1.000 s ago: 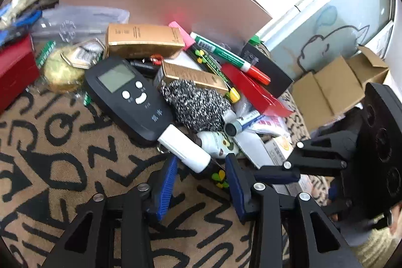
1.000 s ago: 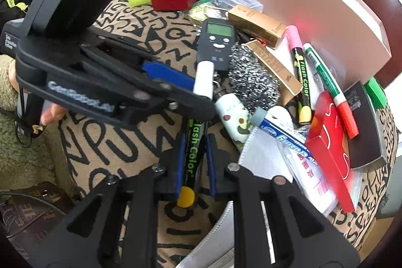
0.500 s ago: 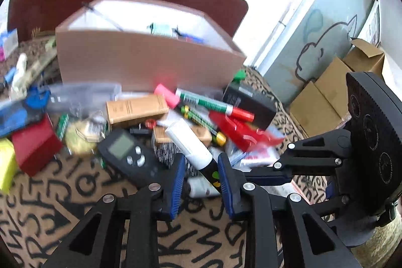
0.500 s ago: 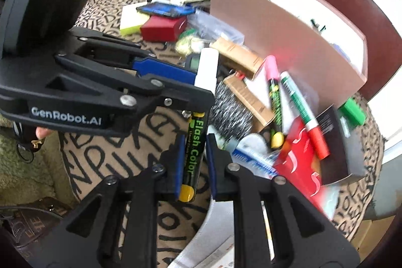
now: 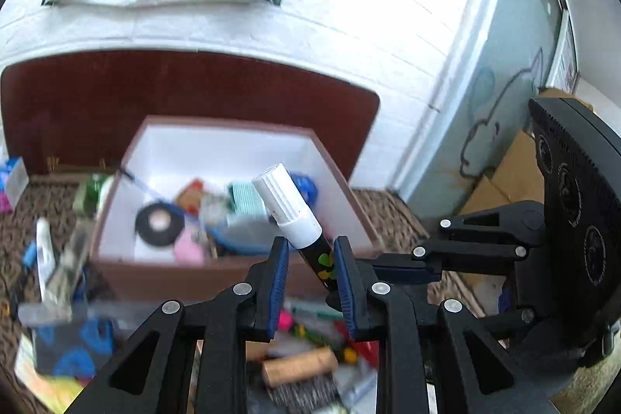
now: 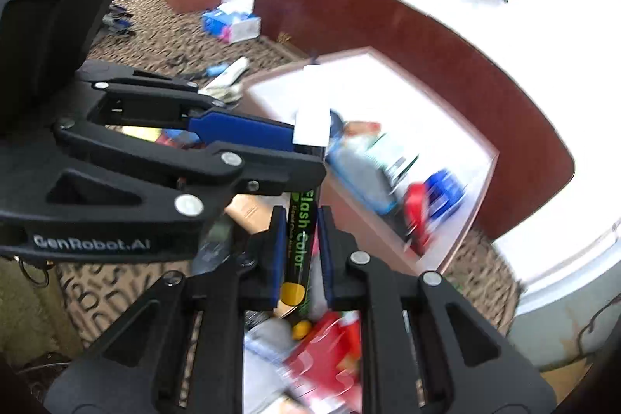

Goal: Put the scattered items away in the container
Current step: 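Carry the Flash Color marker over the tan box and lower it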

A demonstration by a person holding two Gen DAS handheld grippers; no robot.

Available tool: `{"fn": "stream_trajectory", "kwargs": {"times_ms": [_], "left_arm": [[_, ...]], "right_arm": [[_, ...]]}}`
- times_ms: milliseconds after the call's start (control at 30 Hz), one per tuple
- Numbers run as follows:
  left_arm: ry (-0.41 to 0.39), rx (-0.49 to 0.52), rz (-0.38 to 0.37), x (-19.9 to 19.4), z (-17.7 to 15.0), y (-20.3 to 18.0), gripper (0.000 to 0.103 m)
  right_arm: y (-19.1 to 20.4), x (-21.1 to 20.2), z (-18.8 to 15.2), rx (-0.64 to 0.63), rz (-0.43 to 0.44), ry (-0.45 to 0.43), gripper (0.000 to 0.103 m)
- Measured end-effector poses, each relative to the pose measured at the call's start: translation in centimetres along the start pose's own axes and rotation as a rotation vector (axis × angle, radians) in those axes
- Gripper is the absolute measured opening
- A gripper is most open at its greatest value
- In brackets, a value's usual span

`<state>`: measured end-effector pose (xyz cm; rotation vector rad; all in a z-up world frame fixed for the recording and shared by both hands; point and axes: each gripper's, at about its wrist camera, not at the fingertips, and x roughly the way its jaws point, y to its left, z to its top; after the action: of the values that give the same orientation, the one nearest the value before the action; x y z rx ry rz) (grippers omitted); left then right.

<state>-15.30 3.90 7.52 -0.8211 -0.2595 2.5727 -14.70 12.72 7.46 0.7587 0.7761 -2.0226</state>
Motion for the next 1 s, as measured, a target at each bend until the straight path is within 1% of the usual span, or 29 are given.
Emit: {"fn": "stream_trajectory", "kwargs": {"times_ms": [133,300,400,533,700,833,1000], "left_arm": [[-0.001,-0.005,0.015,2.8,2.9,1.8,0.024],[0.036,-0.037,0.031,7.0,4.6,4.5,0.024],[0.066,-0.048,0.042,9.1,4.7,5.7,0.024],[0.104,-0.064,0.036,11.3,3.9,6.8,0.023],[0.121,-0.083,0.037,12.6,3.6,7.7,0.023],[0.126,-0.1,0.041,12.9,3.6,8.2,0.022],[0.135,-0.089,0.052,13.4,3.8,8.0,0.022]], "right_arm": [[-2.6,2.1,2.8,-0.011,-0.026,0.015,0.018],[-5.7,6.1,5.0,0.005,-0.013,0.058,0.018],[-7.1,8.7,5.5,0.025,0.004,0.081,0.018],[-8.1,11.3,5.4,0.041,0.011,0.11,0.018],[-8.3,12.8,5.3,0.051,0.018,0.132,0.018],[-8.7,13.4,5.5,0.07,0.018,0.136,0.018],[-9.2,14.4,5.5,0.099,-0.001,0.159,0.017]]}}
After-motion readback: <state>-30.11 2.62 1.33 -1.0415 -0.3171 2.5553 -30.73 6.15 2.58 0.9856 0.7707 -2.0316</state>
